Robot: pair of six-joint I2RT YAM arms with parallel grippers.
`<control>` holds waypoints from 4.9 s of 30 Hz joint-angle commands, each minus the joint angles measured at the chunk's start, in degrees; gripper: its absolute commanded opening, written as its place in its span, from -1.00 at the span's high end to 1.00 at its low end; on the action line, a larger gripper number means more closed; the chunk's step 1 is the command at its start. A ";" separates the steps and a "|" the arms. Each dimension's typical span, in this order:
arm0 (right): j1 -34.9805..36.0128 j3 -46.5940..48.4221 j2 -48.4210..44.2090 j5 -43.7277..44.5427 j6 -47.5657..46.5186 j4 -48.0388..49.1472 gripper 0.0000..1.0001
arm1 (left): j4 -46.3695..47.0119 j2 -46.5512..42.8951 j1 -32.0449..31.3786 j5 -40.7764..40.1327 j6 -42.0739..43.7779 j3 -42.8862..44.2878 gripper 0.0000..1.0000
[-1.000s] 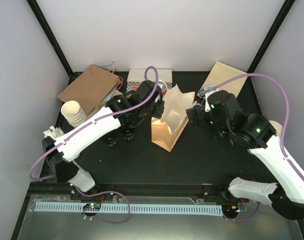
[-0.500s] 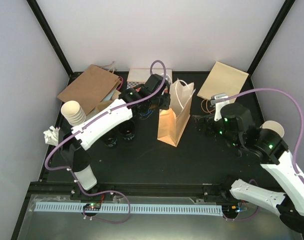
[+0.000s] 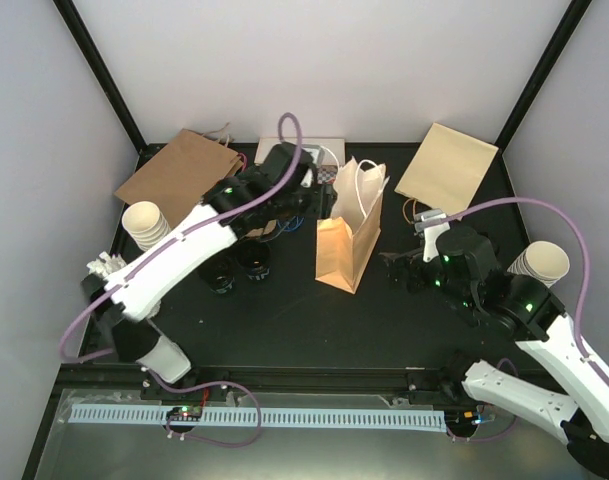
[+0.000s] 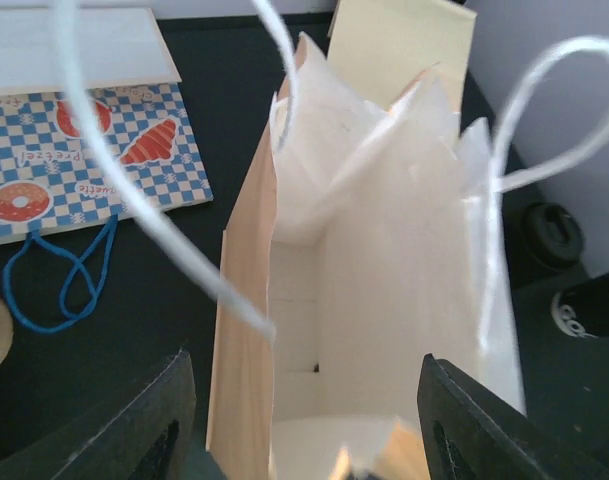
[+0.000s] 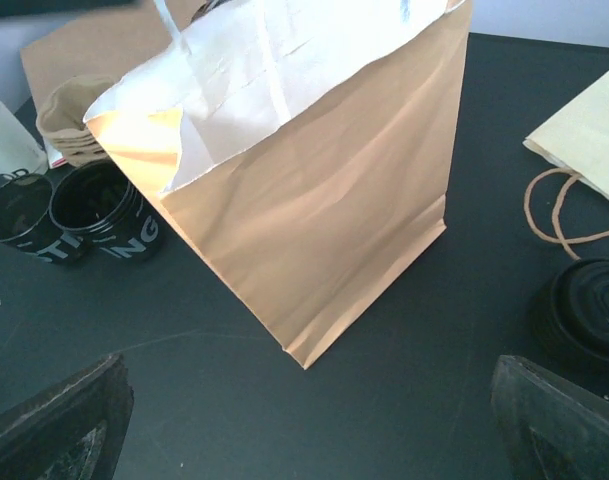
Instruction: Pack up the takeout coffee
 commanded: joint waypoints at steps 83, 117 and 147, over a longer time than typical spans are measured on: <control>-0.20 -9.22 -5.64 -7.35 -0.98 8.70 -1.00 | -2.44 -8.76 32.75 5.03 3.61 -19.76 0.47; -0.23 -14.49 -3.72 -7.69 6.83 6.52 -1.00 | 8.87 -44.34 -17.92 -0.33 -35.56 -58.81 0.50; 5.98 -18.62 5.04 -6.91 19.50 6.24 -1.00 | 9.27 -48.36 -12.46 -1.86 -26.79 -60.41 -0.62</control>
